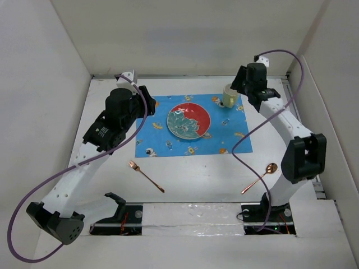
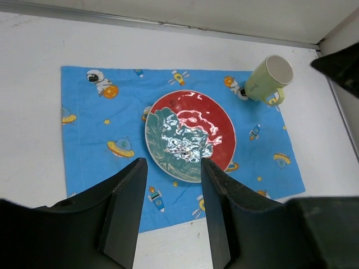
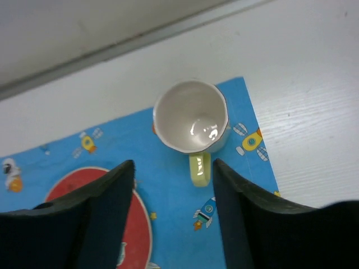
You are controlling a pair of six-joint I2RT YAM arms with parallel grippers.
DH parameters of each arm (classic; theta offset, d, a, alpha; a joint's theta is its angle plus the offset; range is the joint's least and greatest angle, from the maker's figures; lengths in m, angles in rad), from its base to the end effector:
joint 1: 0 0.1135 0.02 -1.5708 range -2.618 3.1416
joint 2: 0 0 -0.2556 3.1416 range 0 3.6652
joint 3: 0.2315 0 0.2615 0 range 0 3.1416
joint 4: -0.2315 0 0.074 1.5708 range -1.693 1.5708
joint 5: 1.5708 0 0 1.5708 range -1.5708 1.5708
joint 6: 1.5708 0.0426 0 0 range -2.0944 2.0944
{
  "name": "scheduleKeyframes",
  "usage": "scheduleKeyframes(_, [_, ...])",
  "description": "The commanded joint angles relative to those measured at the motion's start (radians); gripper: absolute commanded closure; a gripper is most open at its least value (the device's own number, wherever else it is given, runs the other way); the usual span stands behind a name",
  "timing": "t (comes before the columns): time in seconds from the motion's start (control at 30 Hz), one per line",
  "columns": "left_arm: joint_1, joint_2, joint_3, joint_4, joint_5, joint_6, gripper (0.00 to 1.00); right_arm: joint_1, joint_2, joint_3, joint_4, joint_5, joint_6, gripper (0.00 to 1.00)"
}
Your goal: Set the dinner table for one person
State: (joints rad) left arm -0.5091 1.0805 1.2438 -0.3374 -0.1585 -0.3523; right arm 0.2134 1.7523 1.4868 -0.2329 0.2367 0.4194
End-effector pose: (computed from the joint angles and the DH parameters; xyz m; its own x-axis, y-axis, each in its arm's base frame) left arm 0.2262 -0.1186 0.4195 -0.2612 -0.2444 -0.9338 0.2721 0.9095 -0.3142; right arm 0.4212 0.0811 0.3008 -0.4285 0.3122 -0.8479 0.1861 0.9488 0.2553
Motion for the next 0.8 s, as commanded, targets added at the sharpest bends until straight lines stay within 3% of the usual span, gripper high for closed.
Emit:
scheduleKeyframes(0.0, [0.001,-0.034,0.071,-0.014,-0.038,0.030,0.60,0.044,-0.158,-0.035,0.015,0.024,0.035,0.41])
scheduleKeyframes(0.07, [0.001,-0.036,0.085,-0.031,-0.045,0.032,0.60,0.078,-0.220,-0.114,-0.003,0.024,0.035,0.59])
scheduleKeyframes(0.1, [0.001,-0.039,0.097,-0.038,-0.050,0.032,0.59,0.101,-0.253,-0.150,0.013,-0.032,0.108,0.92])
scheduleKeyframes(0.13, [0.001,-0.039,0.104,-0.043,-0.053,0.027,0.59,0.162,-0.314,-0.186,0.030,-0.046,0.122,1.00])
scheduleKeyframes(0.27, [0.001,-0.059,0.123,-0.080,-0.068,-0.026,0.58,0.367,-0.393,-0.377,0.112,-0.131,0.134,1.00])
scheduleKeyframes(0.43, [0.011,-0.082,0.143,-0.152,-0.147,-0.112,0.56,0.619,-0.304,-0.364,0.080,-0.151,0.121,0.99])
scheduleKeyframes(0.47, [0.011,-0.086,0.161,-0.182,-0.182,-0.117,0.56,0.683,-0.253,-0.358,0.078,-0.152,0.117,0.95])
scheduleKeyframes(0.5, [0.011,-0.093,0.175,-0.195,-0.215,-0.135,0.56,0.711,-0.225,-0.333,0.073,-0.152,0.110,0.81])
scheduleKeyframes(0.63, [0.011,-0.135,0.192,-0.239,-0.292,-0.200,0.51,0.838,-0.043,-0.216,0.044,-0.177,0.059,0.58])
scheduleKeyframes(0.77, [0.011,-0.151,0.183,-0.249,-0.294,-0.200,0.50,0.920,0.088,-0.110,-0.032,-0.145,-0.005,0.52])
